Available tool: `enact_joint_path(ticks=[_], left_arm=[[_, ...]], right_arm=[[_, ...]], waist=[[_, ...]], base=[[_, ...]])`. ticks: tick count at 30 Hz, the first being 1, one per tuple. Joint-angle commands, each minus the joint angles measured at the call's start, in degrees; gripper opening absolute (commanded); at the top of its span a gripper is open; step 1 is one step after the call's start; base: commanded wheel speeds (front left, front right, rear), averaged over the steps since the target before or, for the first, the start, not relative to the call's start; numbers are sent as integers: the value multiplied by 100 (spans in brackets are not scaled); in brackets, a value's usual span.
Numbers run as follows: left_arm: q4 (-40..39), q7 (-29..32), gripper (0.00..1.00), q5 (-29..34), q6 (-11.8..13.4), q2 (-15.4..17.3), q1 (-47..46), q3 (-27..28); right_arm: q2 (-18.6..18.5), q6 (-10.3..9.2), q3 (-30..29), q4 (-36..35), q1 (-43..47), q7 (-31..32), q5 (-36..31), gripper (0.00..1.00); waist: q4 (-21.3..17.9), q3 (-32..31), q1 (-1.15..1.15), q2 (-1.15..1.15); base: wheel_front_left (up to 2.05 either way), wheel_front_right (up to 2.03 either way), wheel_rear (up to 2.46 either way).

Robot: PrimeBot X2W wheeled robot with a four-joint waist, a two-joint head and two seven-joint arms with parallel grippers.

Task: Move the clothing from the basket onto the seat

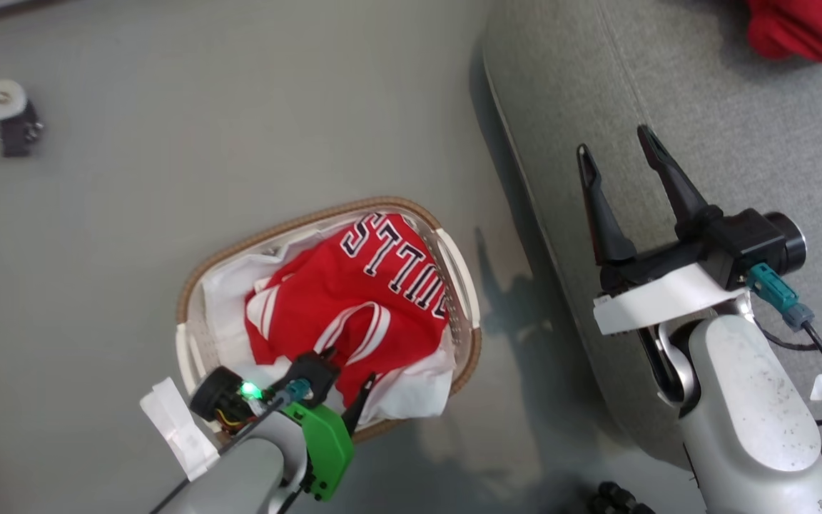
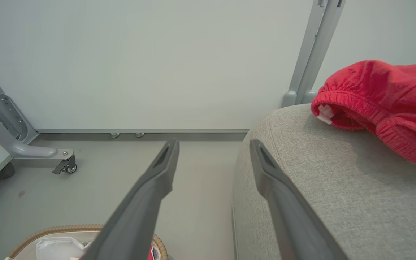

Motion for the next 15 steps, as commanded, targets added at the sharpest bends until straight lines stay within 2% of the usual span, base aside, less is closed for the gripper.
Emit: enact_joint_path(ticks=[1,9,15], left_arm=[[90,6,100,-88,-14,99,-212,-89],[422,148,100,-397,-14,248,-595,-945],[763,69,100,-589,-14,337,-877,-1028]], right_arm=[[-7,-8,44,-83,-108,-4,64,100],[-6,-8,229,-390,-260,-4,341,100],[-6,-8,293,-547,-344,-4,462,100]], waist=[[-546,728,-1,0],[-824,1269,-1,0],[-948,1570,-1,0]], base=[[0,0,0],[0,0,0],[0,0,0]])
